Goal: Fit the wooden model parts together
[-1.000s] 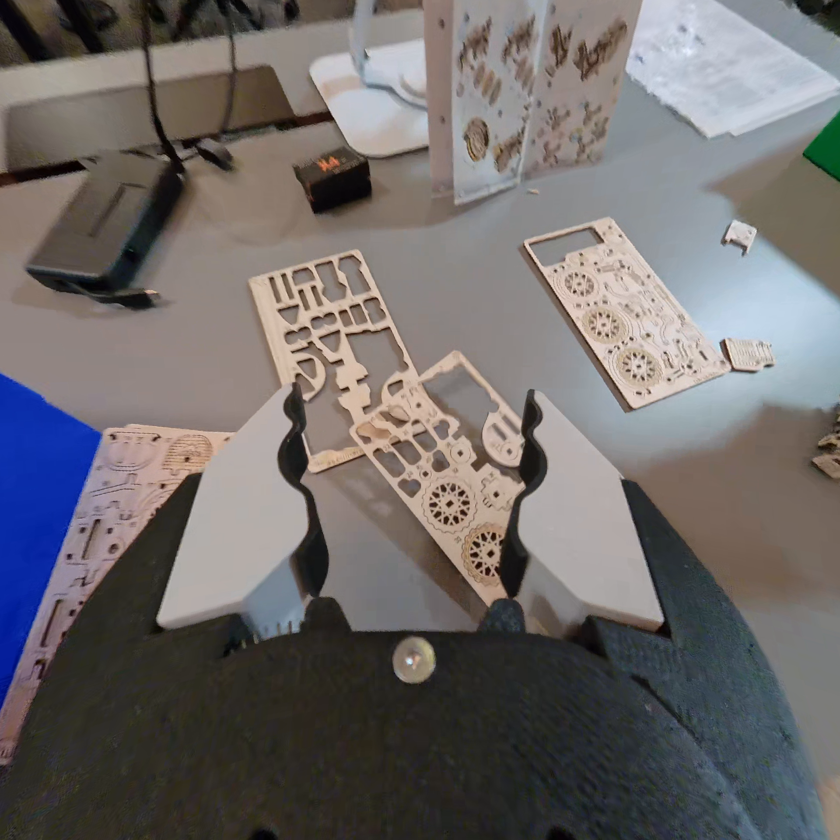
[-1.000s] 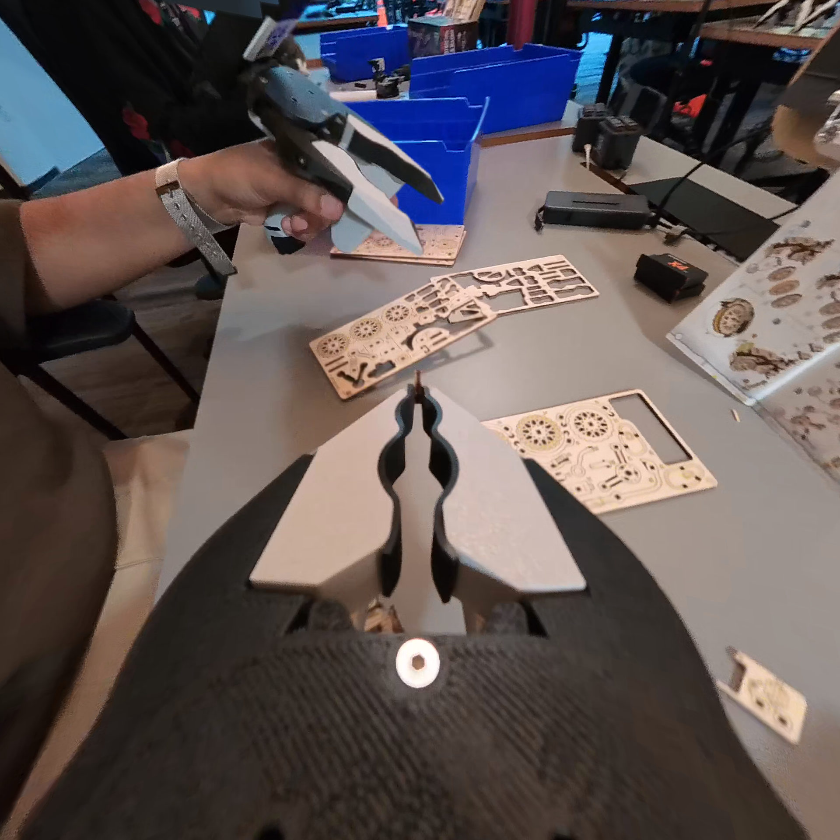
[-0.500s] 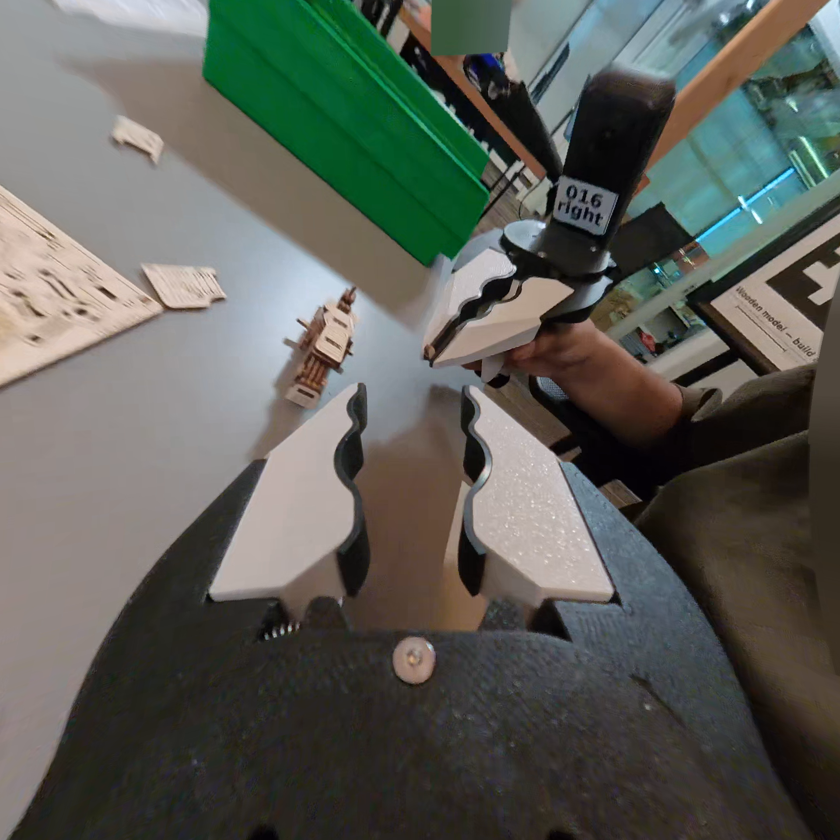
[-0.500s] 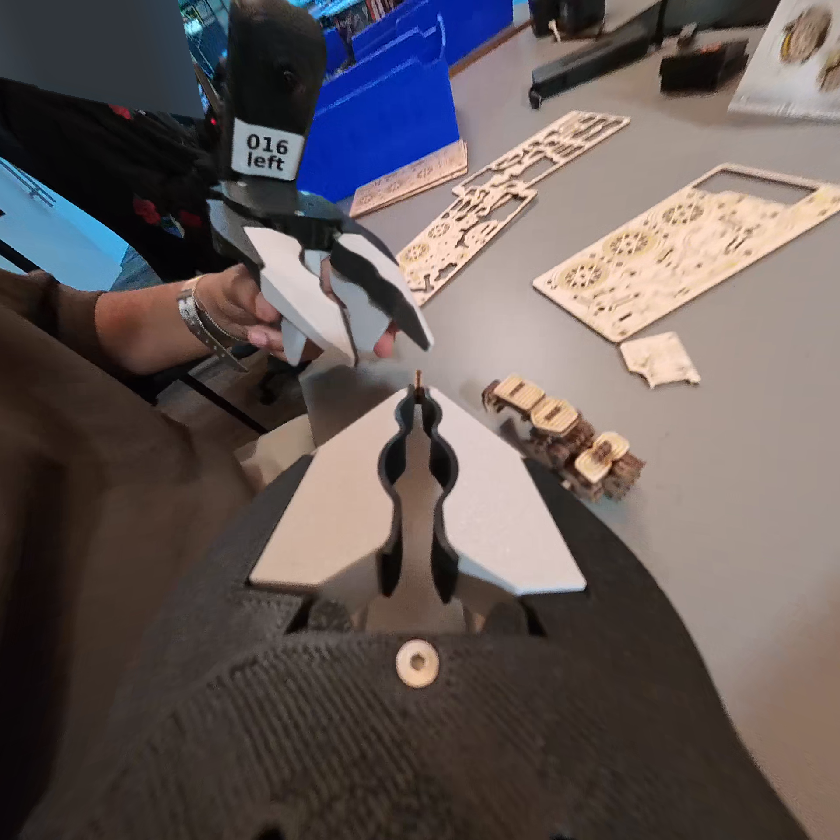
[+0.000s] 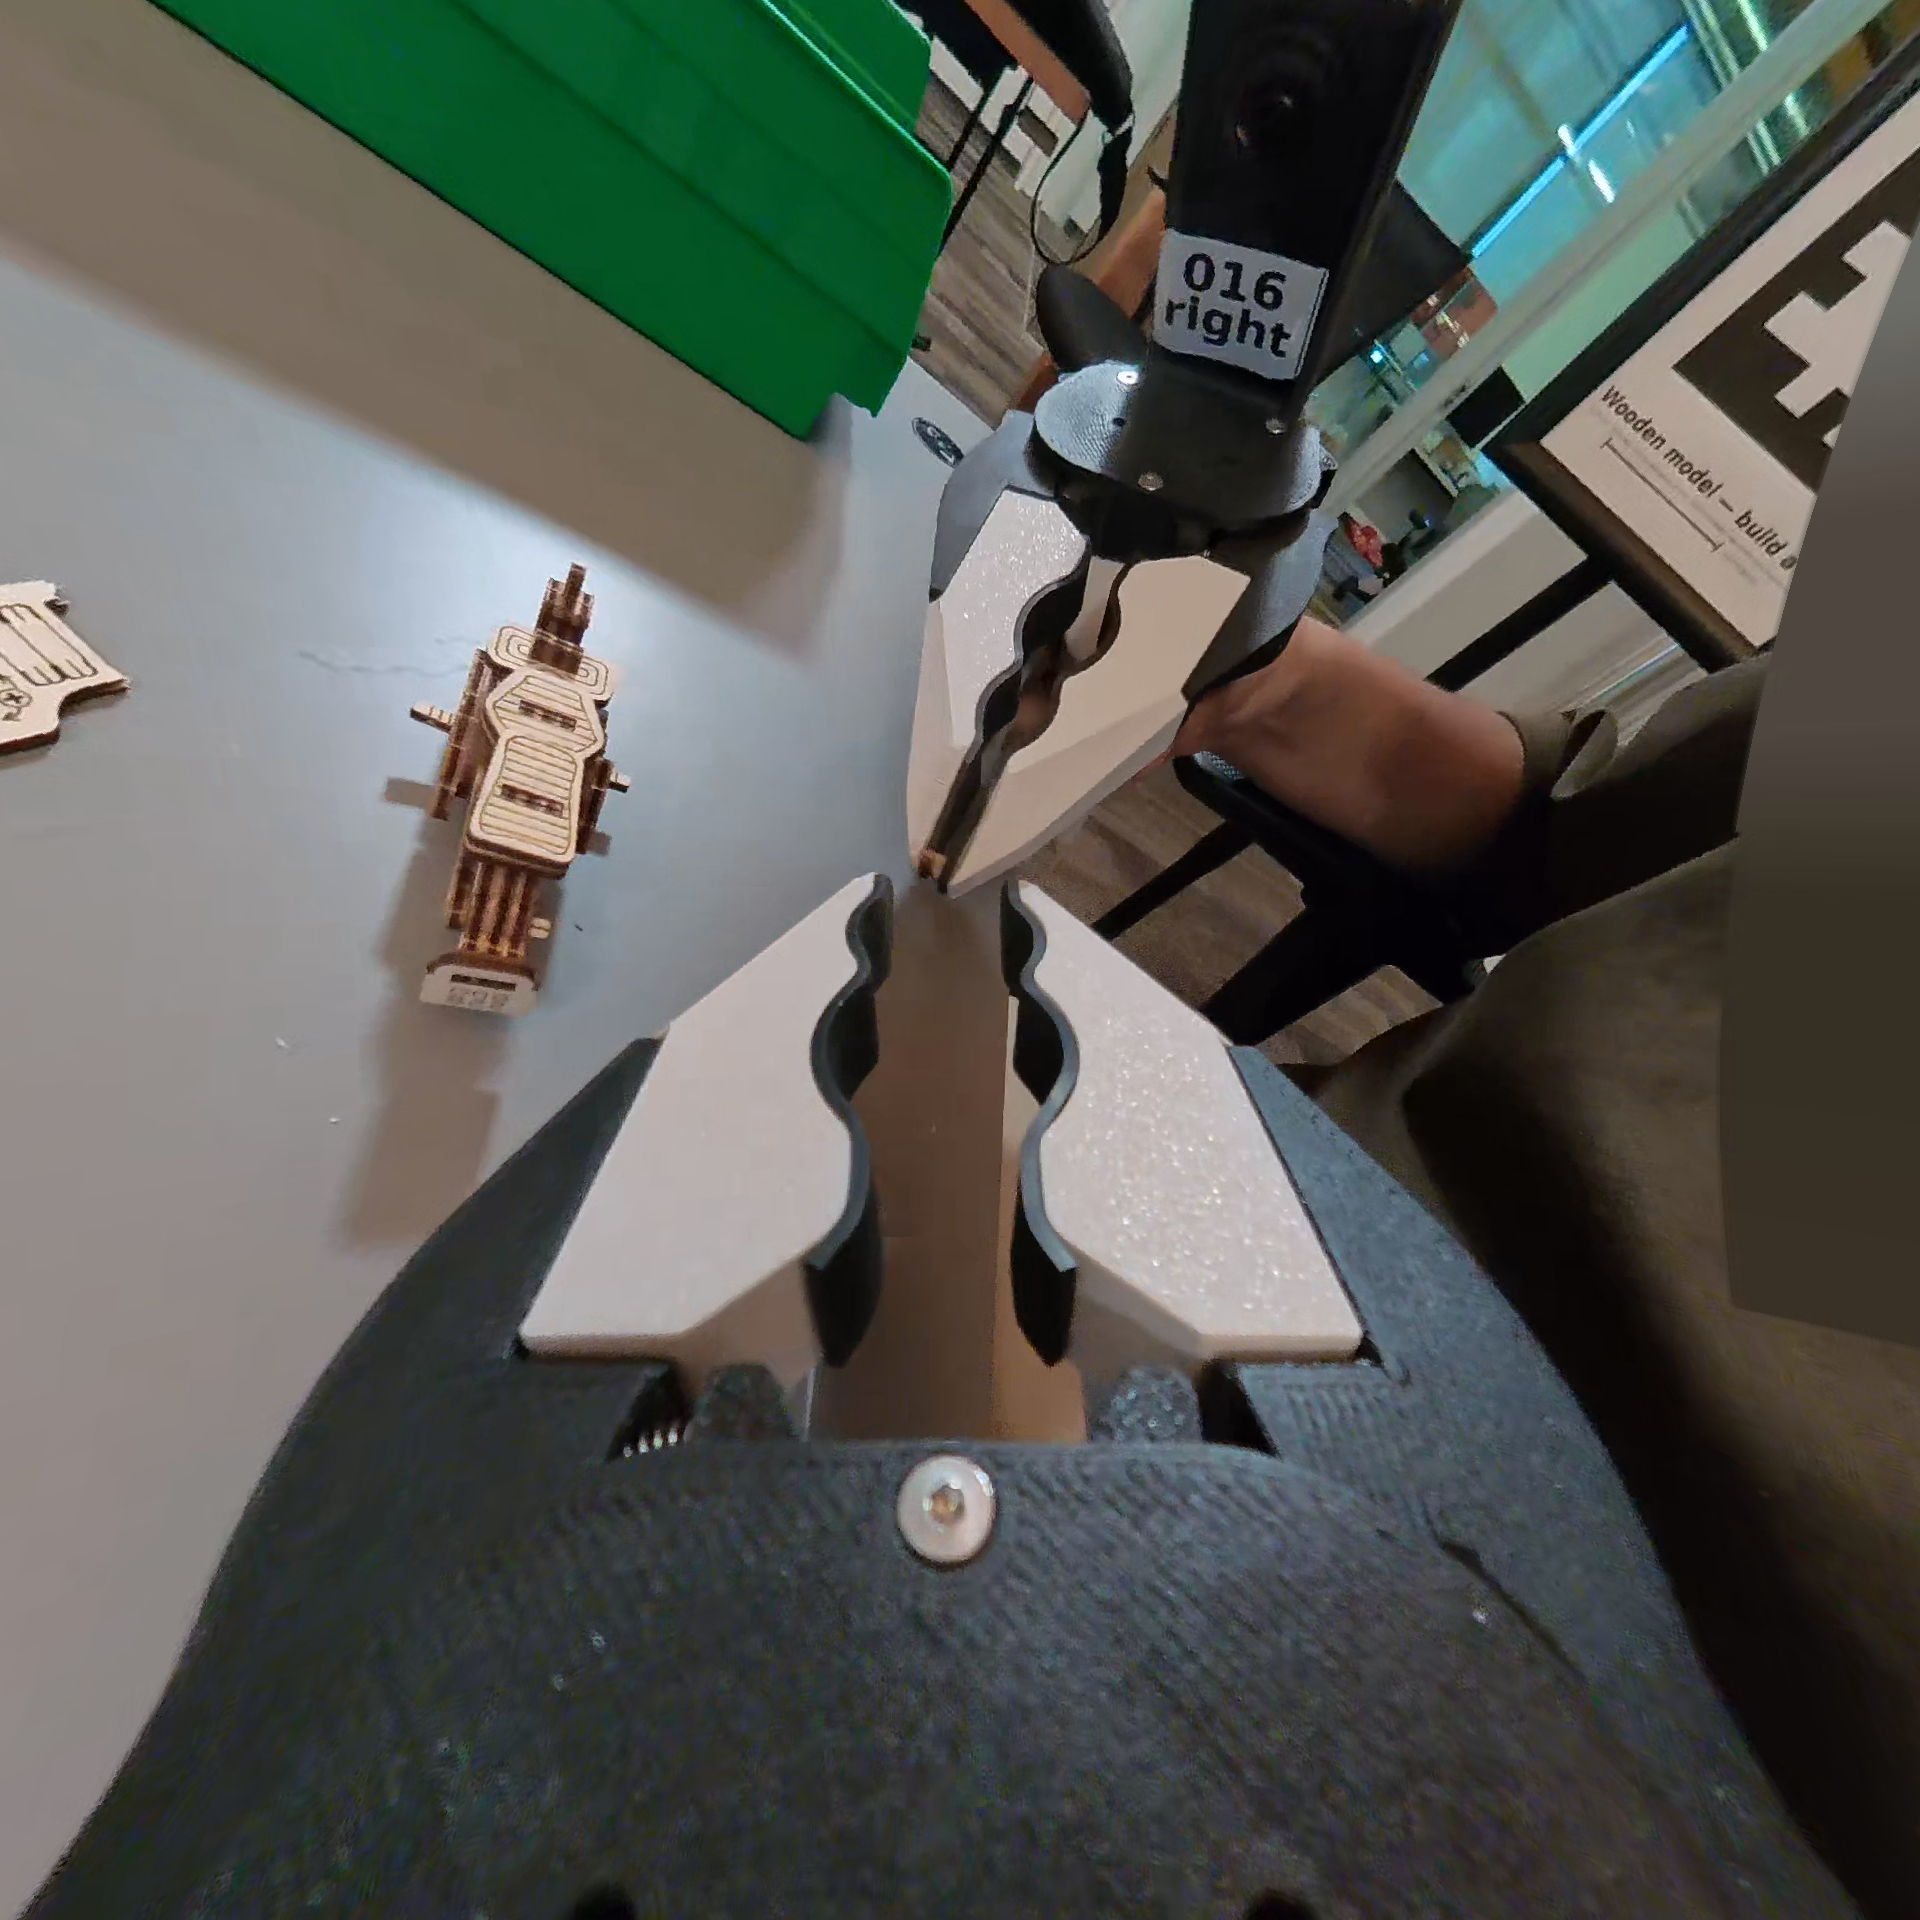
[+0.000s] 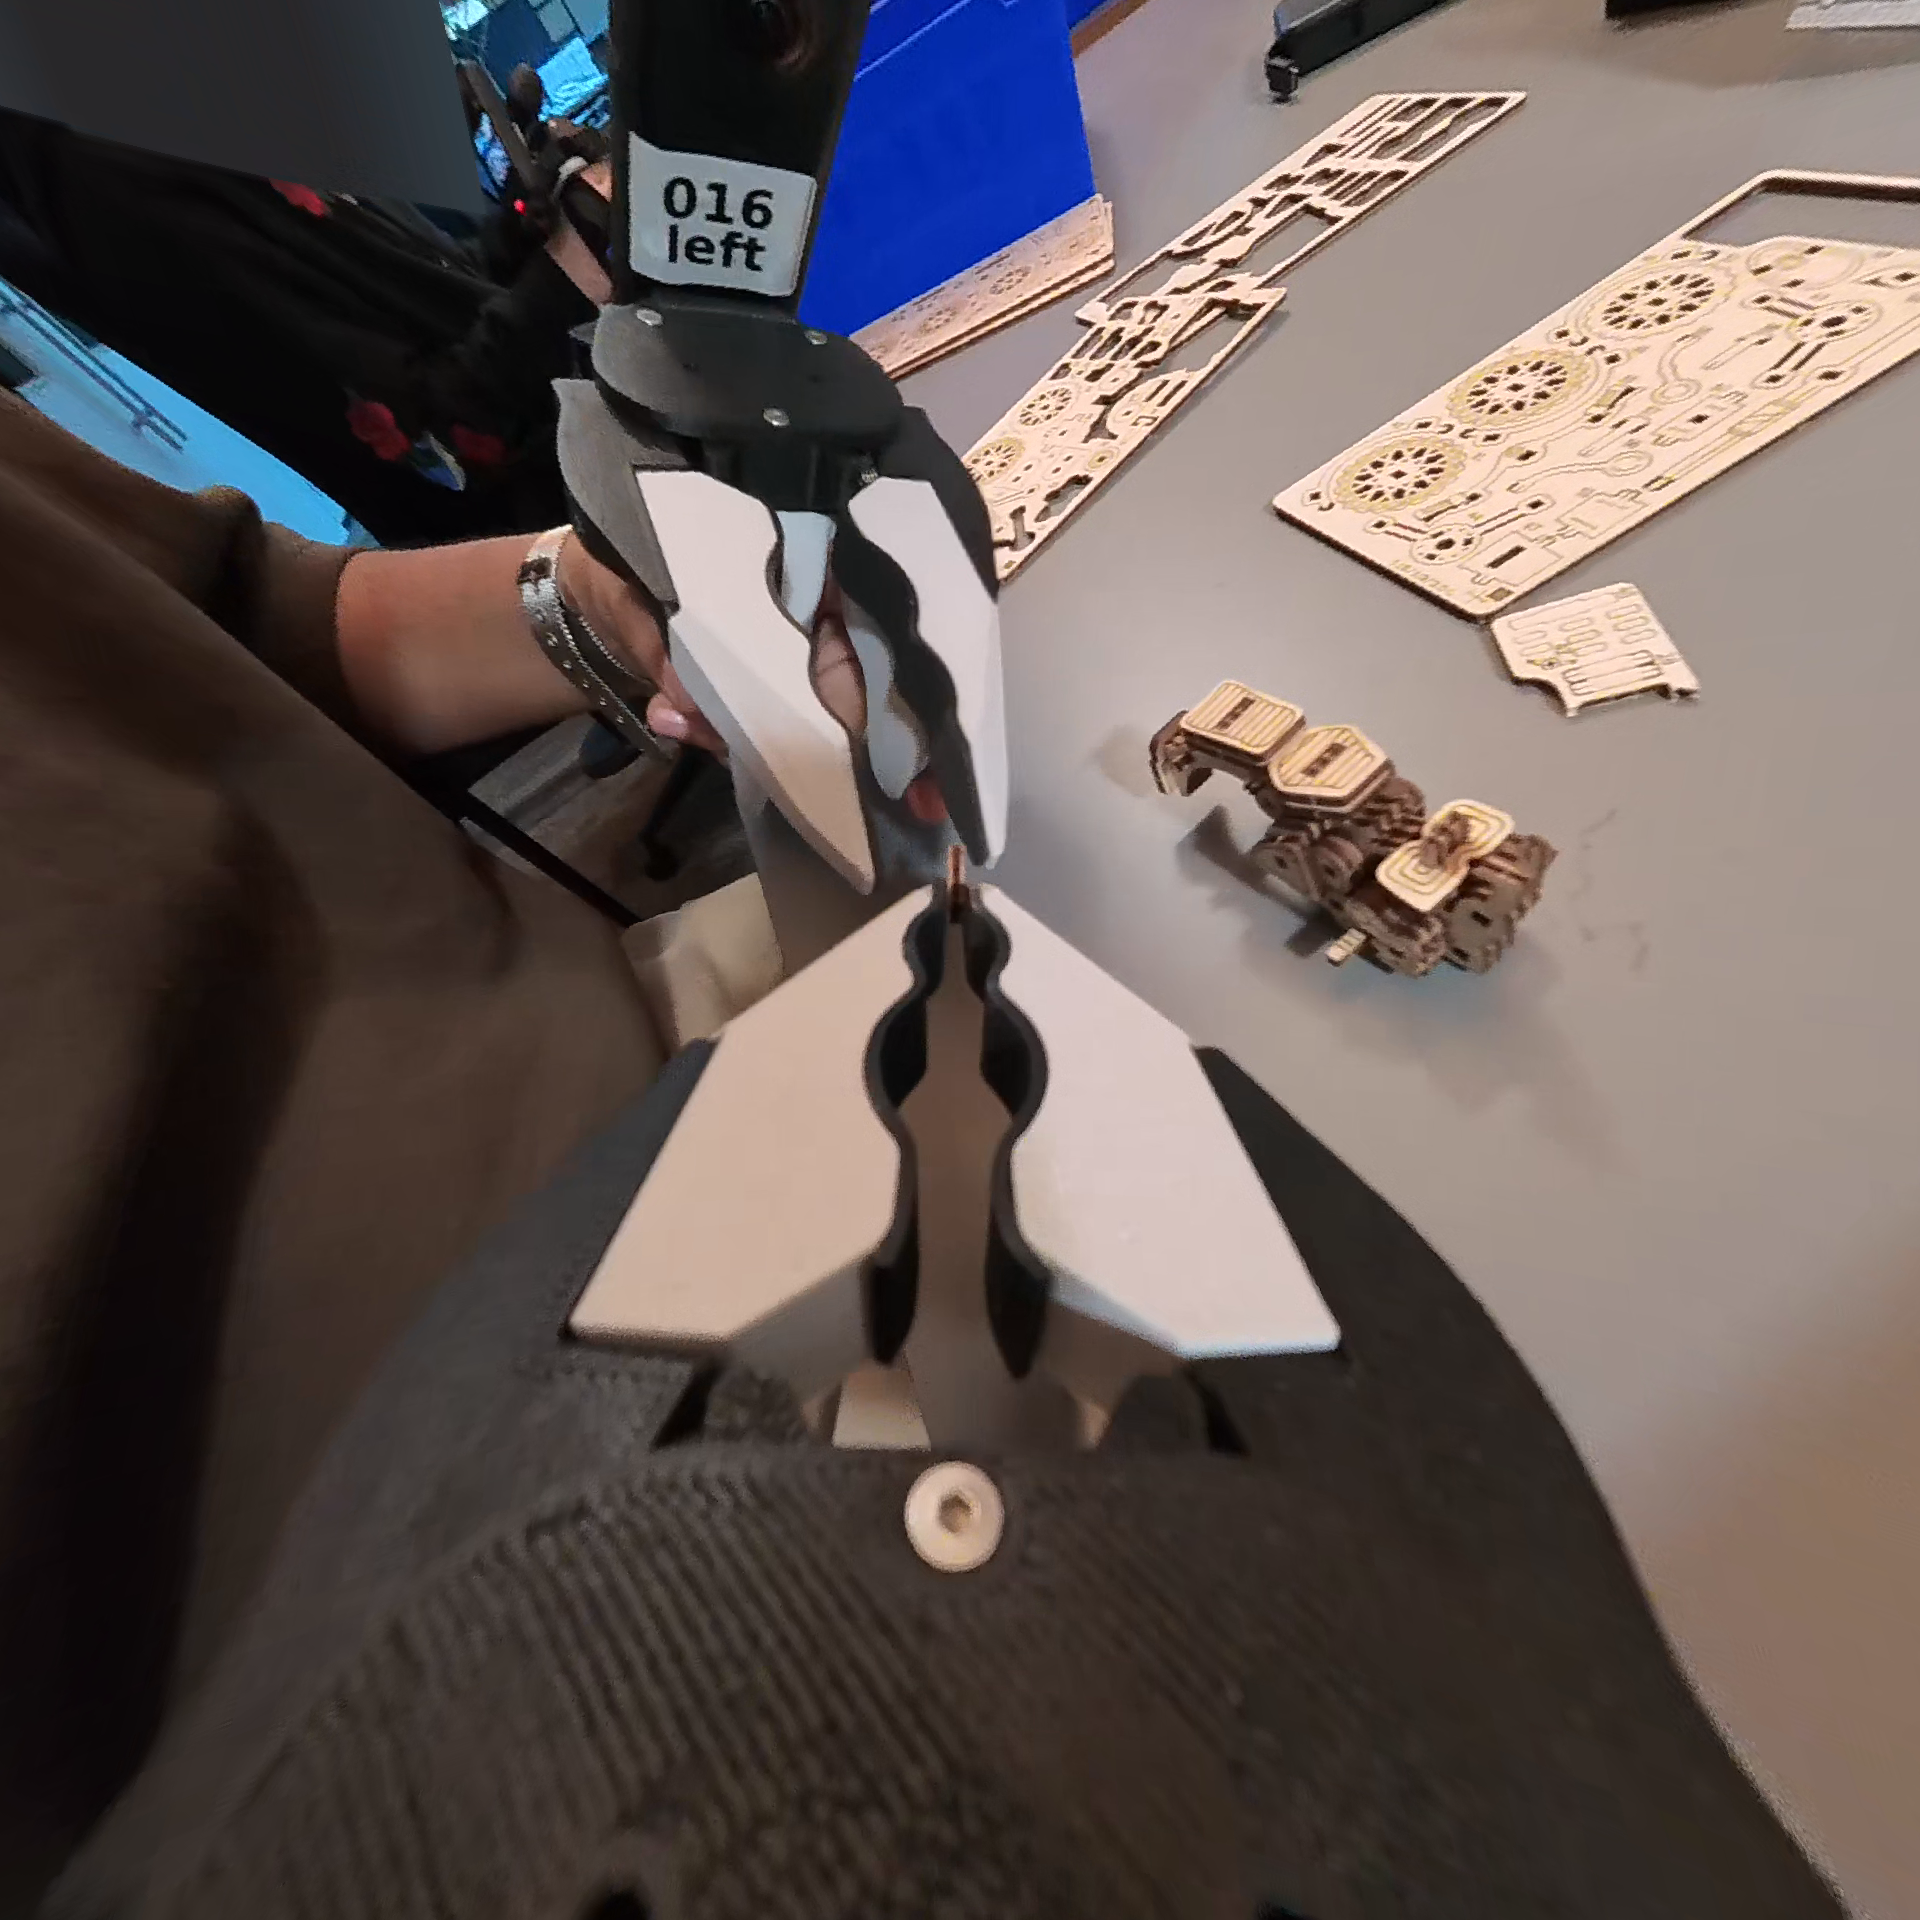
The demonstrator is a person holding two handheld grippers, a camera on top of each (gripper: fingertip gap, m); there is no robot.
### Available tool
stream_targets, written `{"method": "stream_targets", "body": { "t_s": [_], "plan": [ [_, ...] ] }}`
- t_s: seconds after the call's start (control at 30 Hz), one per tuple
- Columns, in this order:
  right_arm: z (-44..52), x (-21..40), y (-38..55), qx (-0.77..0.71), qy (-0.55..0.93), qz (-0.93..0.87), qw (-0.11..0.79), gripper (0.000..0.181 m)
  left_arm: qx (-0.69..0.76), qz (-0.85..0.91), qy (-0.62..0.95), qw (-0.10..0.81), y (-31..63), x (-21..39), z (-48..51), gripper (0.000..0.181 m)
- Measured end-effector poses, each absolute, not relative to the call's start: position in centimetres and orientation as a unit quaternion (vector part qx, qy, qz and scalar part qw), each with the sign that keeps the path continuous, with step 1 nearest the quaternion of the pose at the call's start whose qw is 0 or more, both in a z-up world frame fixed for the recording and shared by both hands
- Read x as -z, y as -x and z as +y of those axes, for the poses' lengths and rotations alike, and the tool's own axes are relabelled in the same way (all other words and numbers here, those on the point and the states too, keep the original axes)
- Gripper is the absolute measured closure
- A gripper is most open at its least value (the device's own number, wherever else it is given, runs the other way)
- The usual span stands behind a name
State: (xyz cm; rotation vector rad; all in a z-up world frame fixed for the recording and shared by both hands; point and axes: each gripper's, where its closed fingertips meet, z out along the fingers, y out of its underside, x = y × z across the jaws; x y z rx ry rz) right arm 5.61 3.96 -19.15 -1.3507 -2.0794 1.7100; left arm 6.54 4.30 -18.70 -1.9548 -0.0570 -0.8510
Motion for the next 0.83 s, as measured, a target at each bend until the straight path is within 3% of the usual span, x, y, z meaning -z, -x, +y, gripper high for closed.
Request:
{"method": "stream_targets", "body": {
  "t_s": [0.37, 0.6, 0.73, 0.83],
  "plan": [
    [2.3, 19.1, -5.8, -0.561, 0.402, -0.722, 0.057, 0.181, 0.368, -0.028, 0.793, 0.484, -6.5, 18.6, 3.3, 0.18],
    [1.6, 18.2, -5.4, -0.586, 0.378, -0.715, 0.048, 0.18, 0.382, -0.049, 0.777, 0.498, -6.0, 17.7, 2.7, 0.181],
    [2.6, 16.9, -4.1, -0.593, 0.345, -0.713, 0.144, 0.165, 0.418, -0.138, 0.735, 0.516, -3.9, 16.8, 2.9, 0.181],
    [4.4, 15.7, -2.8, -0.544, 0.302, -0.724, 0.298, 0.164, 0.501, -0.26, 0.641, 0.52, -1.5, 15.6, 3.0, 0.181]
  ]
}}
